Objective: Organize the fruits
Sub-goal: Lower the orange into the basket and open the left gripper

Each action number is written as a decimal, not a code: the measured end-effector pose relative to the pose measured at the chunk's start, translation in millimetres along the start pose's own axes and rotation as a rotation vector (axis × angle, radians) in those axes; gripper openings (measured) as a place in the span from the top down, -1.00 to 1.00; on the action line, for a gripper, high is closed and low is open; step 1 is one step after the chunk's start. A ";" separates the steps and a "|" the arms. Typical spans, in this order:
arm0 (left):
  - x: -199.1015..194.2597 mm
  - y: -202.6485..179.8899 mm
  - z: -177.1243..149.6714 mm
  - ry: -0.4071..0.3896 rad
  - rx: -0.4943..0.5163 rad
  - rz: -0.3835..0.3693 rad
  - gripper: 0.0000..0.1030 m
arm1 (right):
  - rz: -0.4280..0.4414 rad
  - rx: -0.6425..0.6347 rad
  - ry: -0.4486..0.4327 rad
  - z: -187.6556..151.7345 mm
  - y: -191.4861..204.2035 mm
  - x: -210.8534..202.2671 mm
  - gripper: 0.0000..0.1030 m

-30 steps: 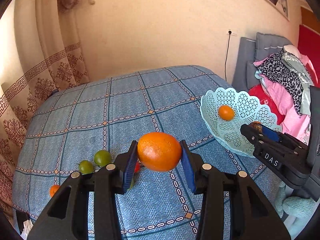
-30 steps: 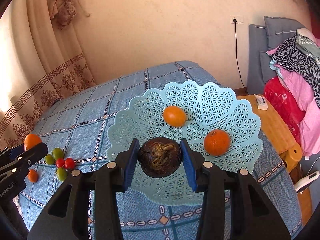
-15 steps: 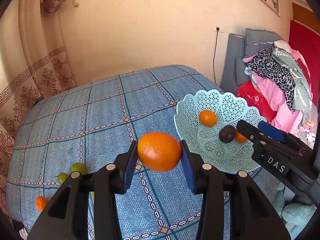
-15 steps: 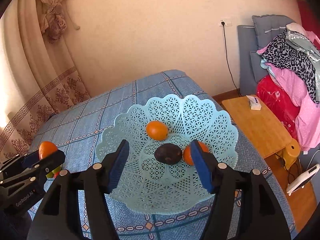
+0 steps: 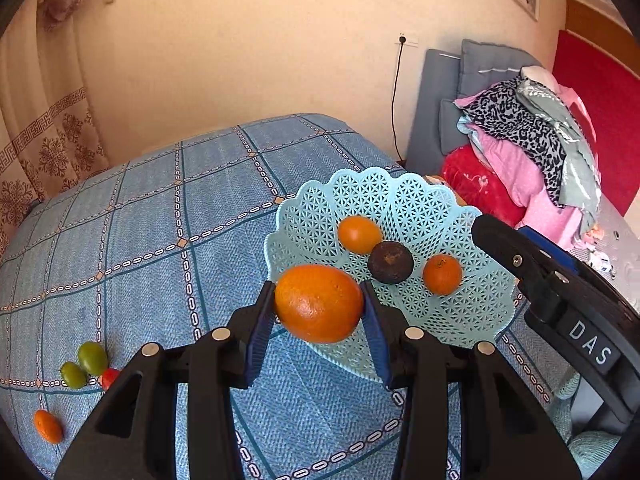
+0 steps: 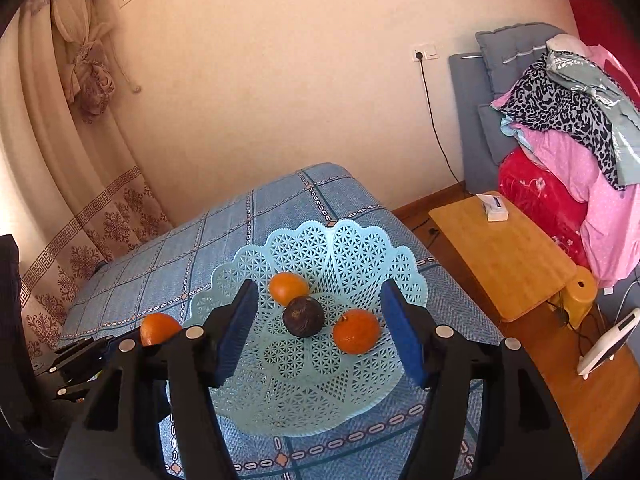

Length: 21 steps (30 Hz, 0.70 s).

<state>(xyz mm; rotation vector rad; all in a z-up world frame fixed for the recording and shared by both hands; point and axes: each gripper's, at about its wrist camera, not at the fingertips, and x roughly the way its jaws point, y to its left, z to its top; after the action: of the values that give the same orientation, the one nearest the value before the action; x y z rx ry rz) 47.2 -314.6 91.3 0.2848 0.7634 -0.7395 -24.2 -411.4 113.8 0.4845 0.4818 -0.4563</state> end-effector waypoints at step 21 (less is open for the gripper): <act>-32.9 48.5 -10.5 -0.054 -0.108 0.118 -0.48 | 0.033 -0.001 -0.010 -6.8 15.0 -4.4 -0.55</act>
<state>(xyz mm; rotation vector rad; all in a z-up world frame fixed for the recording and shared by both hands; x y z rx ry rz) 59.3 -258.3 106.3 0.2095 0.7265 -0.5903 -22.2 -394.6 115.7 0.4882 0.4638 -0.4265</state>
